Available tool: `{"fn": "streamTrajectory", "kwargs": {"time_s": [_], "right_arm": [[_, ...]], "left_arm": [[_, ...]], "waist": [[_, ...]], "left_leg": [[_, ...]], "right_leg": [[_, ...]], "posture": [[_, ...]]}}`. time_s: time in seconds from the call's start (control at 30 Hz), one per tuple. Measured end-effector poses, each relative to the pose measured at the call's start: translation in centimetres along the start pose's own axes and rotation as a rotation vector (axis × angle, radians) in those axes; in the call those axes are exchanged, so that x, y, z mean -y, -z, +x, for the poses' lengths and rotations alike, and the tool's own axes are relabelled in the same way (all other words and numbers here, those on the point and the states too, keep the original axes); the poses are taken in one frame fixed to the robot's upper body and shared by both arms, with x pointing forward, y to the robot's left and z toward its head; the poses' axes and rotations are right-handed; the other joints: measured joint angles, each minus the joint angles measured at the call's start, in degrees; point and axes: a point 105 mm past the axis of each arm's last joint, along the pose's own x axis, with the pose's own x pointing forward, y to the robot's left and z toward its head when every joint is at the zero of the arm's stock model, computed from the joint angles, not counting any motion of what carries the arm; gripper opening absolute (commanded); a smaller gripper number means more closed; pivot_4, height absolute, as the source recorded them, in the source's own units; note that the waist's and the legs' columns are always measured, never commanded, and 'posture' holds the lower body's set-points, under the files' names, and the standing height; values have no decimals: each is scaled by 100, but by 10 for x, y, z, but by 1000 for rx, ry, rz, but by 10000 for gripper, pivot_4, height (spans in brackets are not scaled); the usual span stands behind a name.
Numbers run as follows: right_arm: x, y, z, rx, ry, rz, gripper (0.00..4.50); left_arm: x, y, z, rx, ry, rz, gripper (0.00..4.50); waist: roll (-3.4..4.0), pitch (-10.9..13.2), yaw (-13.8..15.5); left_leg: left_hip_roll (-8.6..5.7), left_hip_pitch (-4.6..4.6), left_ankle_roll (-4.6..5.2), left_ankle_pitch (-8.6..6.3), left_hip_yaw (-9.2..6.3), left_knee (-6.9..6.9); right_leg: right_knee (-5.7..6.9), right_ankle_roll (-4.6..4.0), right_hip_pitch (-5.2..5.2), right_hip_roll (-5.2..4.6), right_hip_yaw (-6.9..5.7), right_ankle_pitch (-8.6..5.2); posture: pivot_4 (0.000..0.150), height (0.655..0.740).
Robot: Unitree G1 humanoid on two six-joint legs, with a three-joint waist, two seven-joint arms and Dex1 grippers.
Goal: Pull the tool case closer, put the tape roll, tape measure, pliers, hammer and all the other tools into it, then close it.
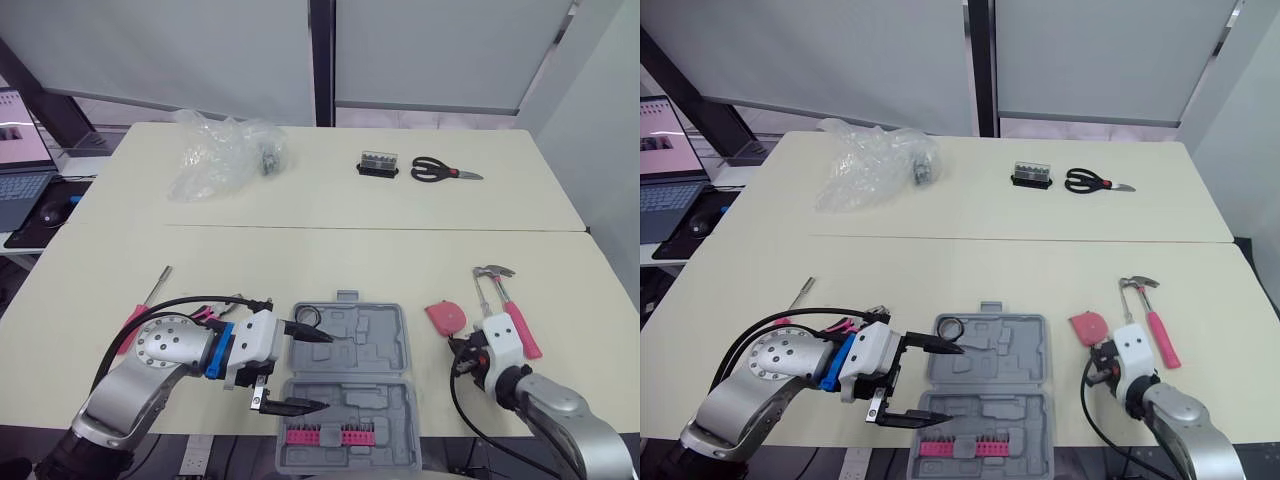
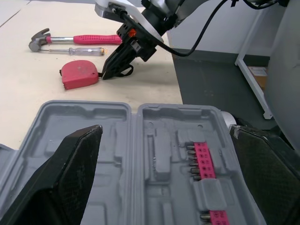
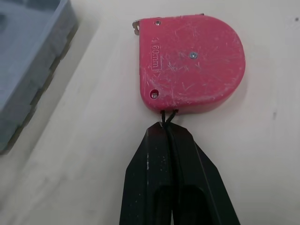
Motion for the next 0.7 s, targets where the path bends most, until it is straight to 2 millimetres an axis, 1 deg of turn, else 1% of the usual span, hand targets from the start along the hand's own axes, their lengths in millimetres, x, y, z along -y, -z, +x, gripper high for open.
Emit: {"fn": "streamTrajectory", "kwargs": {"time_s": [0.2, 0.3, 0.43, 0.7], "right_arm": [[-14, 16, -19, -94, -57, 9, 338], [-19, 22, -25, -129, -77, 19, 338], [-27, 29, -32, -174, -115, 39, 338], [-33, 31, -37, -210, -160, 27, 338]], "left_arm": [[8, 0, 3, 9, 2, -8, 45000], [9, 1, 4, 11, -6, -13, 45000], [8, -4, 7, 30, -19, -1, 45000], [9, -5, 11, 36, -26, 4, 45000]], "waist": [[0, 0, 1], [0, 0, 0], [0, 0, 2], [-1, 0, 1]], "left_leg": [[1, 0, 0, 0, 0, 0], [0, -1, 0, 0, 1, 0], [0, -3, 0, 0, 1, -1], [1, -3, 0, 0, 1, -1]], "right_leg": [[-1, 1, -2, 0, 1, -1], [-1, 1, -3, 1, 1, -2], [-3, 1, -3, 0, 1, -2], [-4, 2, -3, 1, 1, -3]], "posture": [[1500, 7400], [1500, 7400], [1500, 7400], [1500, 7400]]}}
